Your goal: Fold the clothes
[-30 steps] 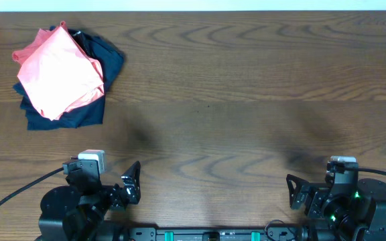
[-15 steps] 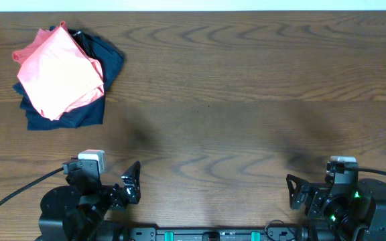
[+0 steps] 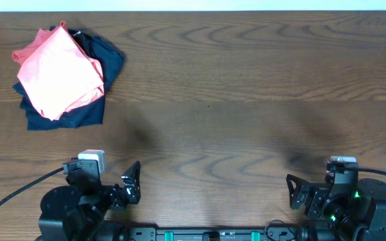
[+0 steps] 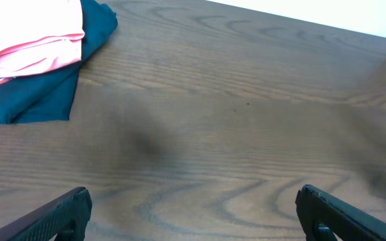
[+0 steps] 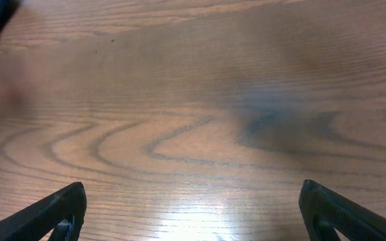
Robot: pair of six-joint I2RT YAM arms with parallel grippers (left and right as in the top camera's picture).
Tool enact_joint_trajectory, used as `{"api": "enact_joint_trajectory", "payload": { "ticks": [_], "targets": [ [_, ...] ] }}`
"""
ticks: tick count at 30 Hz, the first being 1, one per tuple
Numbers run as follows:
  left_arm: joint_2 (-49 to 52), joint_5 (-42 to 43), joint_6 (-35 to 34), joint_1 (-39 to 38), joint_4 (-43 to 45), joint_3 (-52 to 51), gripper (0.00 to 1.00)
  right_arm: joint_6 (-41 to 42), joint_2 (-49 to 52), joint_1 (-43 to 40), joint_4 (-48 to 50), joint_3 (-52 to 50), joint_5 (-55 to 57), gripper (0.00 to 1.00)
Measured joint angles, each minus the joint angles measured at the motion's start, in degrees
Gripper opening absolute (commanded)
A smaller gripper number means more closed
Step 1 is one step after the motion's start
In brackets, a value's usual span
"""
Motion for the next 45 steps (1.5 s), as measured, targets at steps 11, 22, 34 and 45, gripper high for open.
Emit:
{"api": "enact_joint_trajectory", "payload": {
  "ticks": [11, 22, 34, 45],
  "targets": [
    [0.00, 0.00, 0.00, 0.00, -0.02, 0.00, 0.98, -0.85, 0.00, 0.00, 5.84, -0.15, 1.42, 0.99],
    [0.00, -0.02, 0.00, 0.00, -0.07, 0.00, 0.98, -17.86, -1.44, 0.00, 27.36, -4.57, 2.27, 0.99],
    [0.00, -0.02, 0.00, 0.00, -0.04, -0.04, 0.98, -23.06, -17.84, 0.00, 51.67, -28.02, 1.07, 0.99],
    [0.00, -0.02, 0.00, 0.00, -0.07, -0.04, 0.98, -23.54, -19.98, 0.00, 73.81, -44.19, 2.32, 0.99]
  ]
}}
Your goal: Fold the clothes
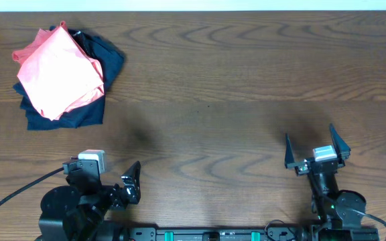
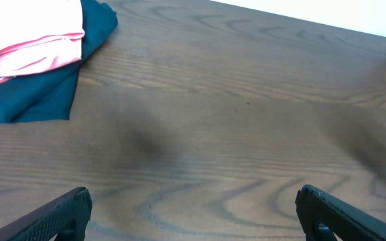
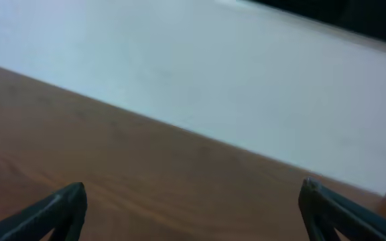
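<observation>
A pink garment (image 1: 59,70) lies crumpled on a dark blue garment (image 1: 86,115) at the table's far left; both also show in the left wrist view, pink garment (image 2: 32,40) over dark blue garment (image 2: 39,97). My left gripper (image 2: 193,201) rests open near the front edge, well short of the pile, nothing between its fingers. My right gripper (image 1: 309,137) is raised at the front right, open and empty, pointing toward the far side. In its blurred wrist view the right gripper (image 3: 193,194) faces the table's far edge.
The brown wooden table (image 1: 233,87) stretches bare of other objects between the pile and the right arm. A pale surface (image 3: 200,80) lies beyond the far edge. The arm bases (image 1: 200,234) sit along the front edge.
My right arm has come up from its low pose at the front right; its gripper is now higher and further forward, its camera facing the far edge instead of the tabletop. Left arm and clothes unchanged.
</observation>
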Robot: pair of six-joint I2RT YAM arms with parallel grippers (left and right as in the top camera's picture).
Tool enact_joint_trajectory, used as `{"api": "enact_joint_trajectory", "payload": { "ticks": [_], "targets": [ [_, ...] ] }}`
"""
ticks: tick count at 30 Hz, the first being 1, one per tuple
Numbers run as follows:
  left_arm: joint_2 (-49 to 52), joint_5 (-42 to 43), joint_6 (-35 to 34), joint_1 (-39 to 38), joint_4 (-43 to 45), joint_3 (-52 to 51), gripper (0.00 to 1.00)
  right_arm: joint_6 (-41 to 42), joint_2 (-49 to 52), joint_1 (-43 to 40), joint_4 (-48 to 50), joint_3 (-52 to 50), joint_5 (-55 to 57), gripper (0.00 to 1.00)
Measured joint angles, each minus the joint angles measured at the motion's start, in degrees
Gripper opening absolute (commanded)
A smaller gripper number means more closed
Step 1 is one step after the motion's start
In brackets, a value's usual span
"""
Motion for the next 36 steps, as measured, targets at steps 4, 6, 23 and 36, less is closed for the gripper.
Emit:
{"api": "enact_joint_trajectory", "payload": {
  "ticks": [4, 6, 23, 36],
  "targets": [
    [0.00, 0.02, 0.00, 0.00, 0.00, 0.00, 0.98, -0.04, 0.00, 0.00, -5.09, -0.68, 1.29, 0.99],
    [0.00, 0.02, 0.00, 0.00, 0.00, 0.00, 0.98, -0.02, 0.02, 0.00, -6.16, -0.81, 1.62, 0.99],
    [0.00, 0.02, 0.00, 0.00, 0.00, 0.00, 0.98, -0.04, 0.02, 0.00, -6.16, -0.81, 1.99, 0.99],
    [0.00, -0.04, 0.07, 0.00, -0.04, 0.00, 0.98, -0.04, 0.02, 0.00, -6.16, -0.81, 1.99, 0.99]
  ]
}}
